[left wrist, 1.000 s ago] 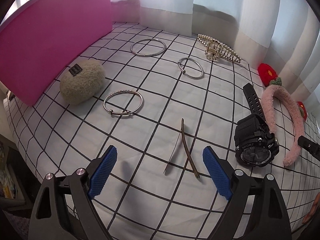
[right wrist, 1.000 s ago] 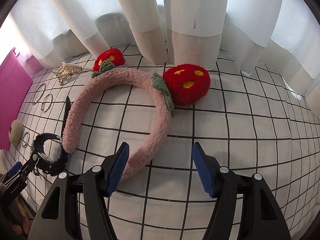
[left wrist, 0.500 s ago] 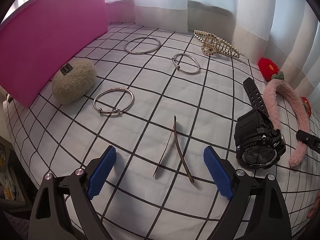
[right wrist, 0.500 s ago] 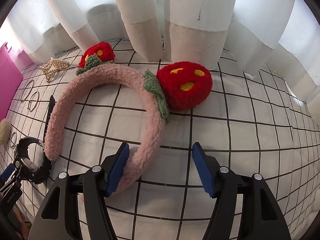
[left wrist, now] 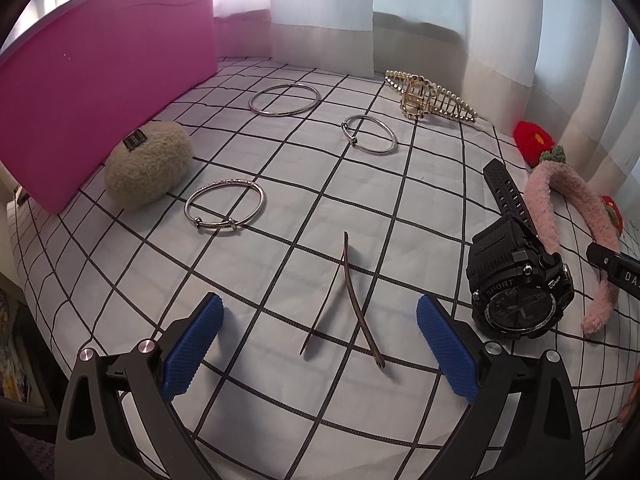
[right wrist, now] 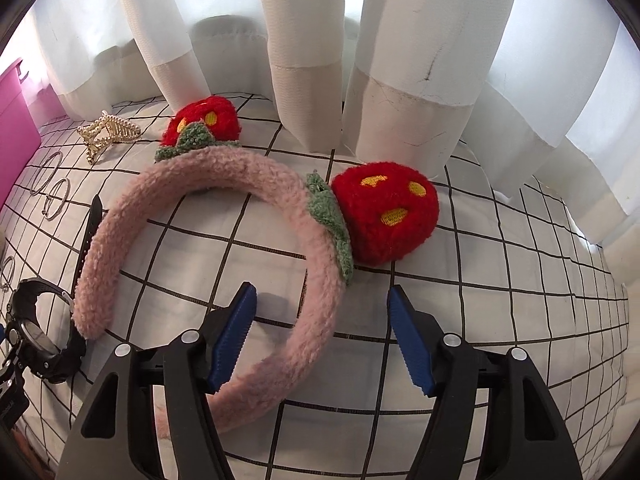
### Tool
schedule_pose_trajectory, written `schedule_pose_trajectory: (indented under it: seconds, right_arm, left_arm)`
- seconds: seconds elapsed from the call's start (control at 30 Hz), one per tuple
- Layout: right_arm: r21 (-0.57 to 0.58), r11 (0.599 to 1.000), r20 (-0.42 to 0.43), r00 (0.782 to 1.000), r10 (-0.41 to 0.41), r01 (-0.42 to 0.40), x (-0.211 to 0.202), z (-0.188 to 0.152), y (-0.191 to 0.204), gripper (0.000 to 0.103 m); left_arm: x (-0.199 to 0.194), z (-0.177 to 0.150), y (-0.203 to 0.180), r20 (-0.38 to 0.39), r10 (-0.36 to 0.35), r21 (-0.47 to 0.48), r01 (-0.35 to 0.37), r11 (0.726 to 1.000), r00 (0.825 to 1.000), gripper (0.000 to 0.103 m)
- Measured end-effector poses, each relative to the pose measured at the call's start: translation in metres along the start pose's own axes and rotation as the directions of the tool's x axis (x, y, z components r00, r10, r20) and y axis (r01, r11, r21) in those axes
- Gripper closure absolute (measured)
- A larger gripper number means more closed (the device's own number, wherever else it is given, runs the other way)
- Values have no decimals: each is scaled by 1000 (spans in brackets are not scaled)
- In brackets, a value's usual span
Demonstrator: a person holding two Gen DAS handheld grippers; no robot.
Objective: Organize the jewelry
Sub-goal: 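Grasp the brown hair pin with the left tool while the right tool grasps the pink headband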
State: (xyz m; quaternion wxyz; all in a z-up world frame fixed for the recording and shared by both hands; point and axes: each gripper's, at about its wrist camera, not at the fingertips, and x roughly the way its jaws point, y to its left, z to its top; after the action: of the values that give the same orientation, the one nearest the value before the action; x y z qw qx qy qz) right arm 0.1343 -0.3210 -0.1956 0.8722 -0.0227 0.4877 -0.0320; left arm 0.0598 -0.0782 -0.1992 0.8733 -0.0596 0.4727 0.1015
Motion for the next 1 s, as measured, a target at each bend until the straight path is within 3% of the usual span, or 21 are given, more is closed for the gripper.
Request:
schedule_pose_trajectory:
  seconds: [0.1, 0.2, 0.3, 0.37, 0.53, 1.0]
  right_arm:
    - [-31, 999, 10, 1000, 10, -10, -2, 0, 13, 62]
    - [-66, 998, 21, 1000, 0, 1, -3, -1, 28, 78]
    - [-57, 998, 23, 1000, 9, -8, -2, -1, 33, 83]
    - [-41, 999, 26, 999, 21, -20, -2, -8, 23, 85]
    - [-24, 999, 48, 998, 31, -30, -9, -13, 12, 91]
    - [-46, 999, 175, 985, 9, -1, -77, -13, -10, 93]
  left_arm:
    - [-5, -3, 2, 9, 5, -7, -5, 1000, 1000, 22]
    - [-10, -4, 4, 16, 2, -5, -2, 1000, 1000, 42]
    - [-14, -4, 4, 23, -9, 15, 9, 1000, 1000, 80]
    - [-15, -3, 6, 14, -17, 18, 17, 1000, 1000, 88]
    - [-20, -4, 18, -5, -43, -31, 43, 999, 999, 91]
    - [-70, 13, 18, 61, -77, -16, 78, 997, 995, 90]
